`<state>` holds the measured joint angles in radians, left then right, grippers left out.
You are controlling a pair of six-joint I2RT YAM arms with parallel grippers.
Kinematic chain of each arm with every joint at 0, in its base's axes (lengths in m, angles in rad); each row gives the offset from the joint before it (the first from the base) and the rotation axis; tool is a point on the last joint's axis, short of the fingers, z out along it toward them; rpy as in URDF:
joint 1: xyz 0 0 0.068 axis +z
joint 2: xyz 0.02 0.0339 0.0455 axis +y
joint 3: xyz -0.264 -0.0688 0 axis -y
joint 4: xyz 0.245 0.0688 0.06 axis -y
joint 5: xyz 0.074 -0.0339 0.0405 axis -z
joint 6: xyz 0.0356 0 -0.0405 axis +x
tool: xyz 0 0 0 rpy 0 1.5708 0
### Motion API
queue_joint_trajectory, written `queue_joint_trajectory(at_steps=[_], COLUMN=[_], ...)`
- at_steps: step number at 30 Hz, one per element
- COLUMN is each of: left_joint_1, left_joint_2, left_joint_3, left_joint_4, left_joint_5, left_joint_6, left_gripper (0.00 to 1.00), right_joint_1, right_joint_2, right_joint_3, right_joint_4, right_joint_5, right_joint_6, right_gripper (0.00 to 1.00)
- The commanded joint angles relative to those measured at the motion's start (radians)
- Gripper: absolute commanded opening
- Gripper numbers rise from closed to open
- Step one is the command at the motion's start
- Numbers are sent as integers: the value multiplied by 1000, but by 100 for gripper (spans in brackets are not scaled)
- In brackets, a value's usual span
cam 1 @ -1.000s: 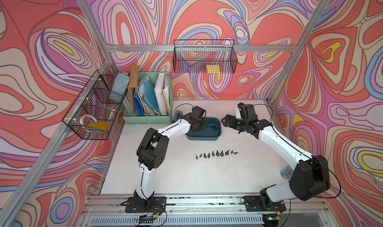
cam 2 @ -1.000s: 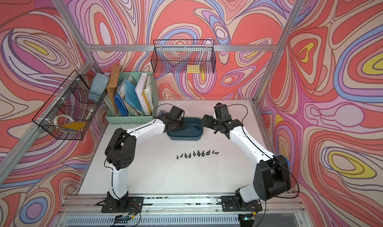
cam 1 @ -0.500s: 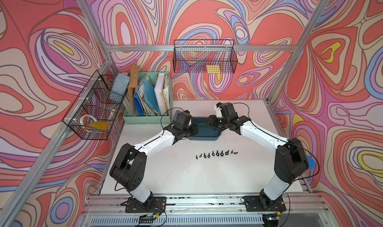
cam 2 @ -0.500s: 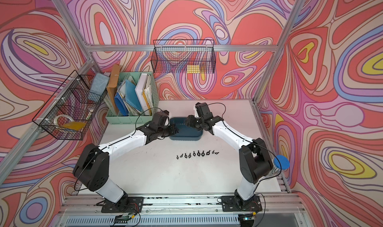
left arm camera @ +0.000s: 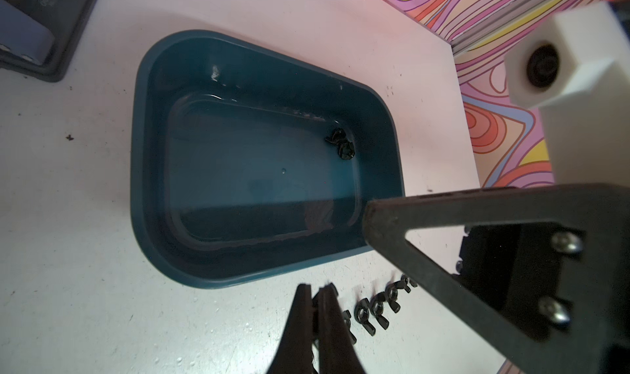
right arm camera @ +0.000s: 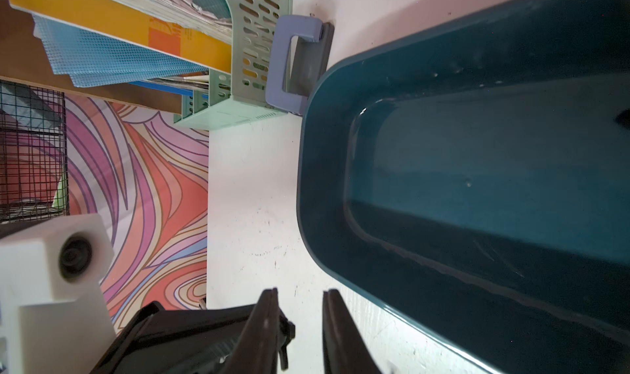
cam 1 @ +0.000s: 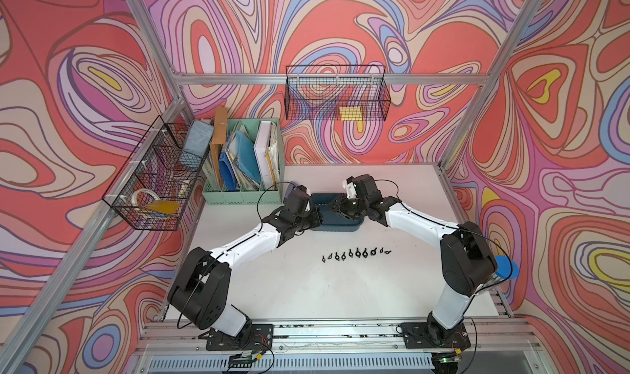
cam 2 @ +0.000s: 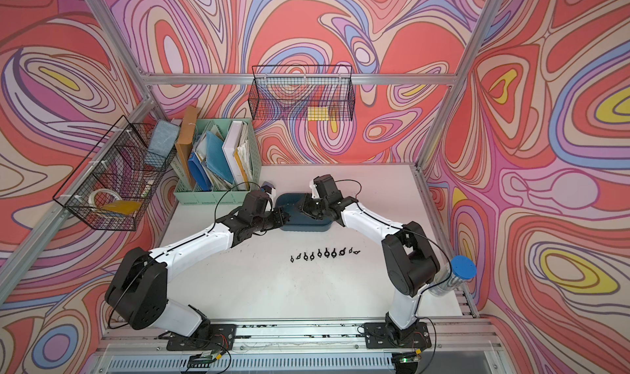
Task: Take out the wing nut from the storage box
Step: Pick up the wing nut from the storage box, then reset both arms
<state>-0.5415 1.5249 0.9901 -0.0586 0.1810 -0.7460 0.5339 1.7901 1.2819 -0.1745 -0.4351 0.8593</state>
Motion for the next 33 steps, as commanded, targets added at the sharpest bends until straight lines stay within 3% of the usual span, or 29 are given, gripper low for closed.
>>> queue_joint_trajectory(at_steps=[1, 33], left_joint_1=[8, 7], left_joint_2=[-33, -17], left_joint_3=[-18, -4], left_joint_4=[40, 83], left_joint_5=[-38, -16], left_joint_6=[-30, -83], left_gripper=[0, 0], right_joint_1=[9, 37], right_joint_2=[18, 62], right_joint_3=[-20, -60], right_joint_4=[51, 178], right_joint_5=[-48, -128], right_joint_6=[75, 217], right_gripper=[19, 9])
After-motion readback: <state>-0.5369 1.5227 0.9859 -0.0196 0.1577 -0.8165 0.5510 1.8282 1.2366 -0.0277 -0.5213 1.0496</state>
